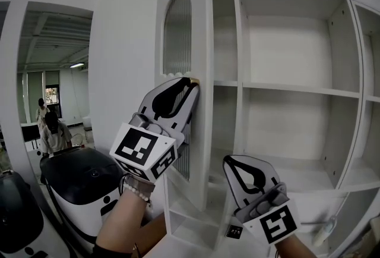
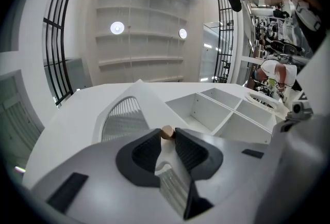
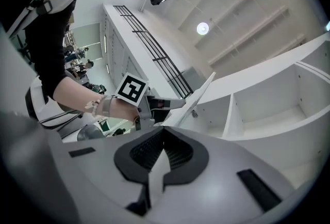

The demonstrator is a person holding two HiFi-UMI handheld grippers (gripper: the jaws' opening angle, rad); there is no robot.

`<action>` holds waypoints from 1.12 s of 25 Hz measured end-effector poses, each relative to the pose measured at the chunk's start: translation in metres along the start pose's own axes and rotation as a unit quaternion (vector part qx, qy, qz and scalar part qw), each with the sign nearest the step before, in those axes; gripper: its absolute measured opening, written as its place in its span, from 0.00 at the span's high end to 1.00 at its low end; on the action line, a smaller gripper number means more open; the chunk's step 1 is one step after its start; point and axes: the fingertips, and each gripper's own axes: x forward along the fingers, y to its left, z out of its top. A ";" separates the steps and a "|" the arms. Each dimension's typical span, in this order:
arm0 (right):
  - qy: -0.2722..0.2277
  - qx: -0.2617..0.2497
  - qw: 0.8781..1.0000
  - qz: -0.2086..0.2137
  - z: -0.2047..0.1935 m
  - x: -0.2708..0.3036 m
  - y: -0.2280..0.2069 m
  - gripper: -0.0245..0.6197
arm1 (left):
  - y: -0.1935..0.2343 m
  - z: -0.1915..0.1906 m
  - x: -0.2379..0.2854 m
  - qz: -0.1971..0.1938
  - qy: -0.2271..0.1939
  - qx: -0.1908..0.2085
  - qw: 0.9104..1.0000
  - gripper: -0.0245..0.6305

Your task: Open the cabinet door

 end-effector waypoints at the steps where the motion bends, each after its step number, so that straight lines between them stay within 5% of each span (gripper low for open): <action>1: -0.002 0.002 1.000 0.003 0.000 0.001 0.001 0.96 | 0.000 0.002 -0.002 0.002 0.002 0.004 1.000 0.84; 28: -0.065 0.058 0.994 0.070 0.013 0.041 0.058 0.96 | 0.063 0.043 -0.082 0.079 0.027 0.063 0.995 0.84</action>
